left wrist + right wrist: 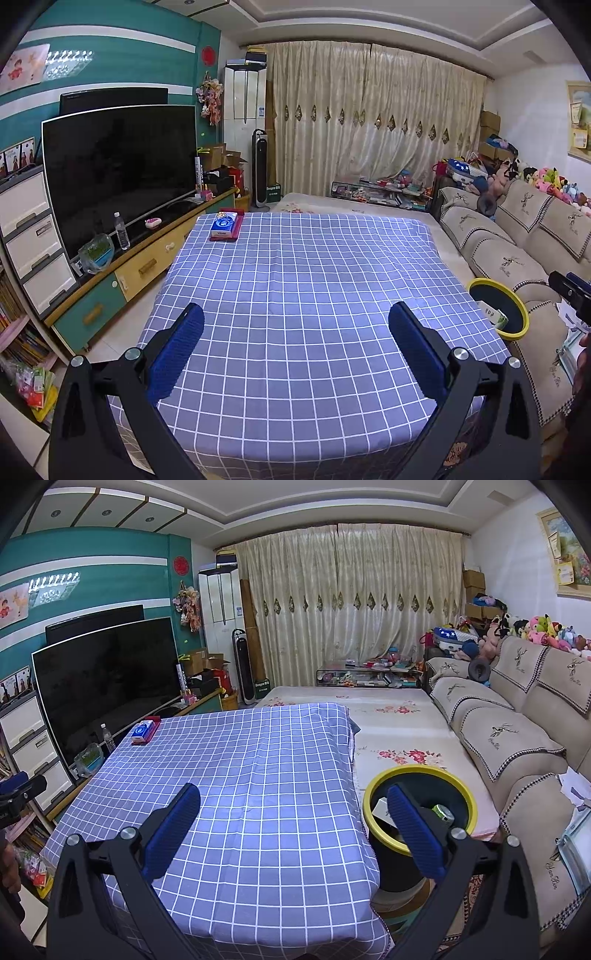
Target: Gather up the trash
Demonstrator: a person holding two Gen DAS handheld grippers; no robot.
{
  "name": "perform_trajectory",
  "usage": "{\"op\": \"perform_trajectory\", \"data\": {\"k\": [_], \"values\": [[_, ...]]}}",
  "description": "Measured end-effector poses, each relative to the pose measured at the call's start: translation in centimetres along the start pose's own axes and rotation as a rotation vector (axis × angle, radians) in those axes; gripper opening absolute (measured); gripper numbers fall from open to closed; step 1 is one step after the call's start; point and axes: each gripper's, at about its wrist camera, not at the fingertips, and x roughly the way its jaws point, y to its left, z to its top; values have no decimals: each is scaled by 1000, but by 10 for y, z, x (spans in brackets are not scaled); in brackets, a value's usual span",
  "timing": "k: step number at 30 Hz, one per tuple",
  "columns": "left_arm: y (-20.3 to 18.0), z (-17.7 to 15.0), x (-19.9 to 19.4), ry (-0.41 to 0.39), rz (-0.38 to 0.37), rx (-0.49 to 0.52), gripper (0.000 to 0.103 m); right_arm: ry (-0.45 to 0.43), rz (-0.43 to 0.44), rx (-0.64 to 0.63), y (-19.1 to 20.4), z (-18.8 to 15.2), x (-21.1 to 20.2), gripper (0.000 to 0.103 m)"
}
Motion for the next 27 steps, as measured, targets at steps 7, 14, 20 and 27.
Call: {"op": "perform_trajectory", "data": {"k": [7, 14, 20, 27], "values": [[1, 0, 2, 4, -1, -2, 98, 2, 0, 4, 0, -1, 1, 96], [2, -1, 3, 7, 1, -1, 98, 2, 1, 5, 2, 0, 0, 96], [2, -3, 4, 11, 2, -3, 98, 4, 3, 4, 4, 0, 1, 96], [2, -5, 7, 15, 1, 2, 98, 5, 2, 6, 4, 0, 1, 96]]}}
